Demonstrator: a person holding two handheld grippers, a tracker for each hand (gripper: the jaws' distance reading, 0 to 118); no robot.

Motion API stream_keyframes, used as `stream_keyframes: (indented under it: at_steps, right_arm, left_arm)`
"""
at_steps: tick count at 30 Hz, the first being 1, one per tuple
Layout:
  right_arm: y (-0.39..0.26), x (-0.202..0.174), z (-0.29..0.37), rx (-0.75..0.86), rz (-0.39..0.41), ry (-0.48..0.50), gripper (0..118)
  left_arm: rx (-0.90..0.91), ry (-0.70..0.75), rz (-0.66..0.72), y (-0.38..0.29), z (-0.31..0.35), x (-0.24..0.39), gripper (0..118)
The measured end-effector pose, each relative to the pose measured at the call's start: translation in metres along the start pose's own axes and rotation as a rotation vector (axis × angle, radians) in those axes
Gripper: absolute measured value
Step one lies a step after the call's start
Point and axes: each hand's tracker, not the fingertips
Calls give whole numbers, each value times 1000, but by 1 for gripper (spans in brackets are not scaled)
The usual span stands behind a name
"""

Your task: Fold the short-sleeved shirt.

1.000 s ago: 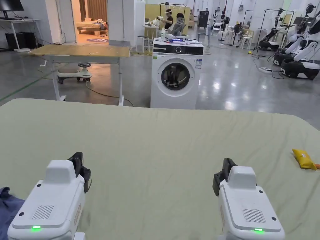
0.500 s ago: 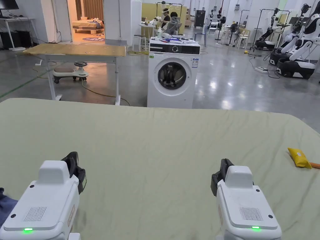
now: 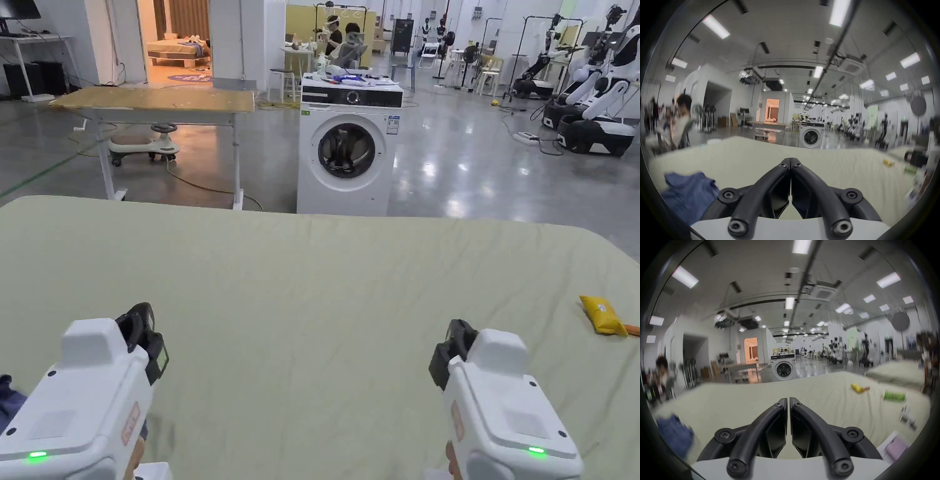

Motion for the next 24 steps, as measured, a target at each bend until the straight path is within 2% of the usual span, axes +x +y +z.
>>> stream_keyframes:
  at_steps: [1, 4, 5, 6, 7, 8, 10, 12, 13, 15, 16, 18, 20, 21, 23, 24]
  right_arm:
    - [3, 5, 0, 7, -103, -2, 2]
    - [10, 18, 1, 31, -336, 14, 2]
    - [11, 19, 0, 33, -367, 18, 2]
    - [13, 19, -3, 23, -331, 37, 2]
    - [17, 14, -6, 7, -219, 69, 2]
    - [20, 6, -9, -6, -49, 85, 2]
    - [21, -19, -13, -13, 470, 147, 2]
    - [6, -41, -9, 43, 931, 127, 2]
    - [-3, -46, -8, 65, 1122, 118, 2]
    - [-15, -49, -9, 99, 1313, 105, 2]
    - [-19, -49, -9, 104, 1364, 97, 2]
    - [-19, -48, -8, 88, 1331, 97, 2]
    - [-19, -44, -12, 63, 1229, 89, 2]
    - [-17, -43, -12, 52, 1154, 80, 2]
    - [-8, -38, -11, 11, 921, 70, 2]
    - [-4, -35, -11, -15, 781, 67, 2]
  left_arm:
    - [-3, -6, 111, 3, -2, -8, 0]
    - [5, -27, 460, 5, -5, -32, 0]
    - [9, -20, 490, 6, -5, -34, 0]
    - [9, -23, 431, 8, -5, -31, 0]
    - [4, -34, 317, 11, -5, -22, 0]
    - [-15, -27, 62, 15, -5, -10, 0]
    - [-45, -13, -509, 8, -4, 24, 0]
    - [-40, 0, -908, -11, -3, 37, 0]
    - [-38, 3, -1054, -21, -3, 40, 0]
    - [-26, 24, -1263, -32, -3, 41, 0]
    - [-16, 27, -1342, -33, 2, 44, 0]
    - [-14, 6, -1373, -32, 7, 46, 0]
    - [-20, -1, -1300, -29, 10, 47, 0]
    - [-27, 6, -1213, -21, 11, 47, 0]
    - [-50, 12, -983, -9, 13, 47, 0]
    - [-62, 8, -825, -2, 14, 46, 0]
